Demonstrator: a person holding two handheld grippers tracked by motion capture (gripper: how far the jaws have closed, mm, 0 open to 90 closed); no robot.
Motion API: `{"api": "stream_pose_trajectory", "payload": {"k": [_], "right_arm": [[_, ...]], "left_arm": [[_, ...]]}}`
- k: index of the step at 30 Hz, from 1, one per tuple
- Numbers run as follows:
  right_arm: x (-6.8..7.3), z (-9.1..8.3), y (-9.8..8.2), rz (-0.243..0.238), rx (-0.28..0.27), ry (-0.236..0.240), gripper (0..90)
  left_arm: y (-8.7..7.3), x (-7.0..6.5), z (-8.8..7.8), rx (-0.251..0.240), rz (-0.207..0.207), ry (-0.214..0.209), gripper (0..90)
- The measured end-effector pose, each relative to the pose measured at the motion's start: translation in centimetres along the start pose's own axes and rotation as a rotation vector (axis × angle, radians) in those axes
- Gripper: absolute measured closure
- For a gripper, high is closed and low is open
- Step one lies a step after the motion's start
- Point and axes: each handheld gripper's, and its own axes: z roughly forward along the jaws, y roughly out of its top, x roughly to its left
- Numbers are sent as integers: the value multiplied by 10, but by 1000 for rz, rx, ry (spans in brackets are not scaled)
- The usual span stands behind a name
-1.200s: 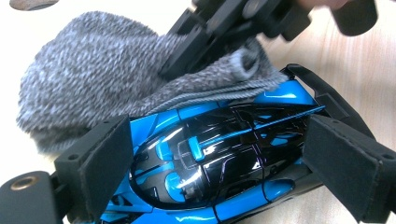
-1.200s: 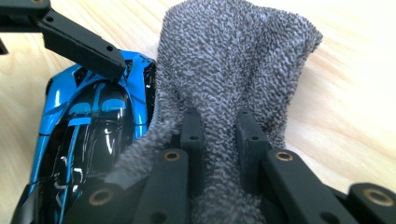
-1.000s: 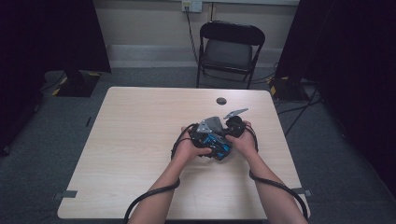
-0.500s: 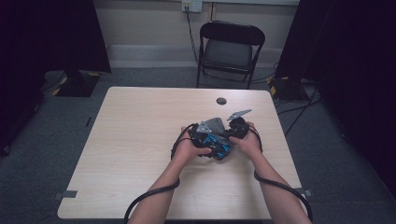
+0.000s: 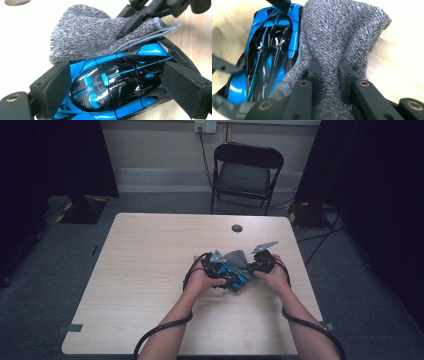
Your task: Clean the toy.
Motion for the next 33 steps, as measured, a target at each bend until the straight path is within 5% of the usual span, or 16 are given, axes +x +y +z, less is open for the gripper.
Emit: {"api": "stream_pose_trajectory", "payload": {"k": [33], "right_arm": [[9, -40, -44, 44, -8, -14, 761]], "left_arm": [[1, -1, 0, 7, 2, 3, 91]]}}
